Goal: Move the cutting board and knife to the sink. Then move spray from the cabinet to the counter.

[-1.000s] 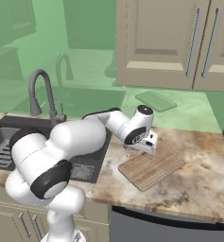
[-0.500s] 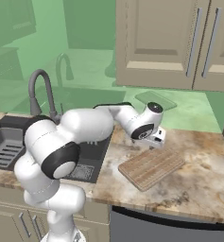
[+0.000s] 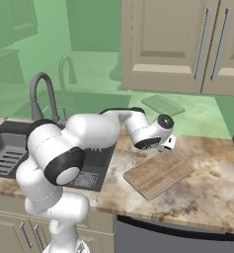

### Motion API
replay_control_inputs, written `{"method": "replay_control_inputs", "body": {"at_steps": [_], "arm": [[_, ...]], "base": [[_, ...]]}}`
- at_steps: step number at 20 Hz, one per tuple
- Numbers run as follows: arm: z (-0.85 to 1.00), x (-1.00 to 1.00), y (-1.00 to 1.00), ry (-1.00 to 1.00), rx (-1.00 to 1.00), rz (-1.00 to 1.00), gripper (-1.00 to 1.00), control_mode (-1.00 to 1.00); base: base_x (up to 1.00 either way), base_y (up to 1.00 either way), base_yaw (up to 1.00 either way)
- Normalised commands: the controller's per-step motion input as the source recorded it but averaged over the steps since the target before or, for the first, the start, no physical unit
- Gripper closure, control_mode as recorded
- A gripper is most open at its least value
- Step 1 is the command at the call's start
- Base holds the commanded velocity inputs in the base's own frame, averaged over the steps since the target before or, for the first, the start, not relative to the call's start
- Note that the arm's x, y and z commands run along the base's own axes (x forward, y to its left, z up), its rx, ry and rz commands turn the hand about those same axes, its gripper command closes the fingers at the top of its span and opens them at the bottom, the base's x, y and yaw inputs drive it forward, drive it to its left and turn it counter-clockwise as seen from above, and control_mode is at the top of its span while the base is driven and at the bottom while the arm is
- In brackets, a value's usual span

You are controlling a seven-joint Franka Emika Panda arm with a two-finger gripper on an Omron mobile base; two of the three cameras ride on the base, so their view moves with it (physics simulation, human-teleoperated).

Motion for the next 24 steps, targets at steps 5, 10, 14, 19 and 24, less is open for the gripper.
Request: {"method": "replay_control_inputs", "body": {"at_steps": [5,10,14,19,24], "arm": [[-0.11,0.15,0.0,-0.16,-0.1,0.0,-1.0,-1.0],[0.0,0.18,-0.05,-0.04,-0.12,0.0,-1.0,-1.0],[0.0,0.4,-0.09,0.05,-0.11,-0.05,-1.0,-1.0],[-0.02,0.61,0.0,0.18,-0.14,-0.01,-1.0,-1.0],[-0.09,0.52,-0.03,0.11,-0.11,0.0,-1.0,-1.0]], "base": [[0.0,0.0,0.0],[0.0,0.0,0.0],[0.0,0.0,0.0],[0.0,0.0,0.0],[0.0,0.0,0.0]]}}
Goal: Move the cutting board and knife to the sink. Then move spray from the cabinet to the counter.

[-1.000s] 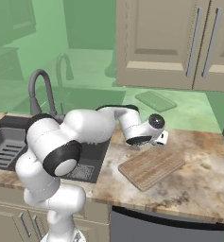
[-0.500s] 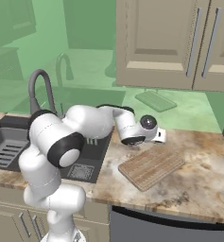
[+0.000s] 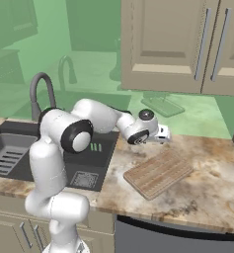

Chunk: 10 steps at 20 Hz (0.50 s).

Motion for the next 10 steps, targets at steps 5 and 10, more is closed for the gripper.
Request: {"method": "replay_control_inputs", "body": {"at_steps": [5,10], "arm": [[-0.16,0.31,-0.2,0.05,-0.08,0.0,-1.0,-1.0],[-0.29,0.1,-0.41,0.04,-0.04,0.0,-1.0,-1.0]], "base": [[0.0,0.0,0.0],[0.0,0.0,0.0]]}}
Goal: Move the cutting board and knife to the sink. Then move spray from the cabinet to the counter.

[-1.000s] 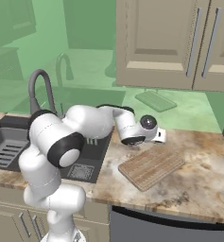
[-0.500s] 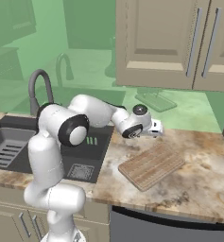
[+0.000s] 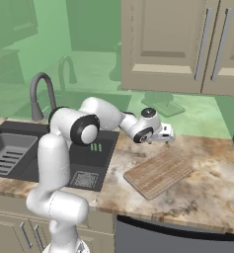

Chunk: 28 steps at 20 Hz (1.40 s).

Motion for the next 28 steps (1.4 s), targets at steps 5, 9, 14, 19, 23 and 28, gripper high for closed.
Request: {"method": "replay_control_inputs", "body": {"at_steps": [5,9,14,19,23,28], "arm": [[-0.46,0.0,-0.49,0.0,-0.02,0.0,-1.0,-1.0],[-0.48,0.0,-0.39,0.0,-0.03,0.0,-1.0,-1.0],[-0.52,0.0,-0.37,0.02,-0.03,0.0,-1.0,-1.0],[-0.44,-0.13,-0.49,0.0,0.0,0.0,-1.0,-1.0],[-0.37,-0.4,-0.45,0.0,-0.01,0.0,-1.0,-1.0],[-0.48,-0.42,-0.31,0.0,-0.03,0.0,-1.0,-1.0]], "base": [[0.0,0.0,0.0],[0.0,0.0,0.0],[0.0,0.0,0.0],[0.0,0.0,0.0],[0.0,0.0,0.0],[0.0,0.0,0.0]]}}
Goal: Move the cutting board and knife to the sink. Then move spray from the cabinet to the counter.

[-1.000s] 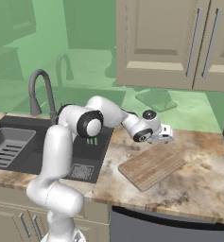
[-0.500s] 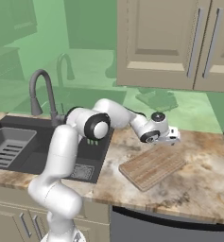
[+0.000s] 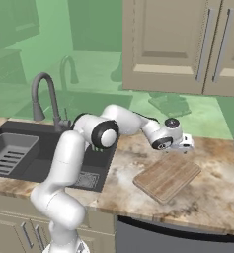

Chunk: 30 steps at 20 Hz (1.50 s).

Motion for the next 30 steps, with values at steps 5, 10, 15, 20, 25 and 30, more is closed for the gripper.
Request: {"method": "replay_control_inputs", "body": {"at_steps": [5,10,15,20,25,30], "arm": [[-0.47,-0.55,-0.4,0.0,-0.01,0.0,-1.0,-1.0],[-0.44,-0.88,-0.6,0.0,0.0,-0.02,-1.0,-1.0],[-0.44,-0.98,-0.64,0.0,0.0,-0.04,-1.0,-1.0],[-0.44,-0.81,-0.46,0.0,0.0,-0.04,-1.0,-1.0],[-0.29,-0.52,-0.31,0.0,0.0,-0.04,-1.0,-1.0],[-0.23,-0.42,-0.34,0.0,0.0,-0.03,-1.0,-1.0]], "base": [[0.0,0.0,0.0],[0.0,0.0,0.0],[0.0,0.0,0.0],[0.0,0.0,0.0],[0.0,0.0,0.0],[0.0,0.0,0.0]]}}
